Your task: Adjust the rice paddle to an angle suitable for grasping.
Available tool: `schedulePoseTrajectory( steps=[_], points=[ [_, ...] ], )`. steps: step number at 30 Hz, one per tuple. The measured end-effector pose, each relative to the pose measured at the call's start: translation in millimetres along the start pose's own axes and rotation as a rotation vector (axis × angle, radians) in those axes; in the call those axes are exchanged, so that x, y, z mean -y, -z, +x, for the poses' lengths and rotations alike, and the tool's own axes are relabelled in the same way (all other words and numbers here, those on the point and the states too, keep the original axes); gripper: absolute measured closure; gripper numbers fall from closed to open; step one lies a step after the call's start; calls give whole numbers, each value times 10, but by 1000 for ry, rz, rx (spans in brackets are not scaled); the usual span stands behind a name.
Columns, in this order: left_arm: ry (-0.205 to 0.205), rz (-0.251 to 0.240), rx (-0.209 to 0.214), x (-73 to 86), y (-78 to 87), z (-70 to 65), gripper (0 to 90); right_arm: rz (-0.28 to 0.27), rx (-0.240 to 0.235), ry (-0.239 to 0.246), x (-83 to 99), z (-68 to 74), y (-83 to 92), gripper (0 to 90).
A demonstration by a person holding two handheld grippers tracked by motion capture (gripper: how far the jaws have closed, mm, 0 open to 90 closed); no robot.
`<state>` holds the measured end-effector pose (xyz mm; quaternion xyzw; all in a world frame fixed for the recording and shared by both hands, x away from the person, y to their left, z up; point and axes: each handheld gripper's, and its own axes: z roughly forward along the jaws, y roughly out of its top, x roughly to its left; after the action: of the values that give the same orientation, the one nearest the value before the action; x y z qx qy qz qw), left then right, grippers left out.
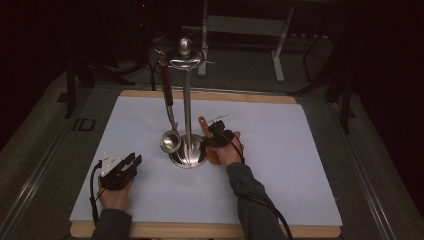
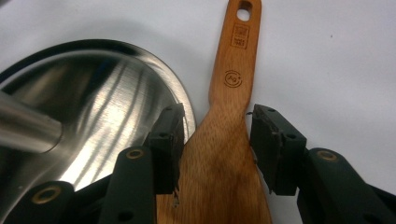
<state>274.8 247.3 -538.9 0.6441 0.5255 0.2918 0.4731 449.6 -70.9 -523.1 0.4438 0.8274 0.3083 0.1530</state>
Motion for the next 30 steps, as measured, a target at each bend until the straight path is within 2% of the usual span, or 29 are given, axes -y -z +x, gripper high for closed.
schedulePoseTrajectory(
  steps=[6, 13, 19, 21, 25, 30],
  points=[
    [1, -1, 1, 0, 0, 1, 692, 13, 6, 6, -3, -29, 11, 603],
    [-6, 2, -1, 0, 0, -2, 692, 22, 3, -3, 71, -109, 75, 612],
    [-11, 6, -2, -1, -4, -8, 692, 35, 9, 5, 171, -212, 177, 614],
    [-13, 7, -4, -1, -4, -11, 692, 34, 0, -10, 245, -283, 239, 614],
    [-14, 6, -4, -1, -4, -12, 692, 53, 2, -11, 300, -315, 305, 614],
    [-16, 8, -5, -2, -7, -16, 692, 83, 5, 19, 412, -347, 433, 619]
  ],
)
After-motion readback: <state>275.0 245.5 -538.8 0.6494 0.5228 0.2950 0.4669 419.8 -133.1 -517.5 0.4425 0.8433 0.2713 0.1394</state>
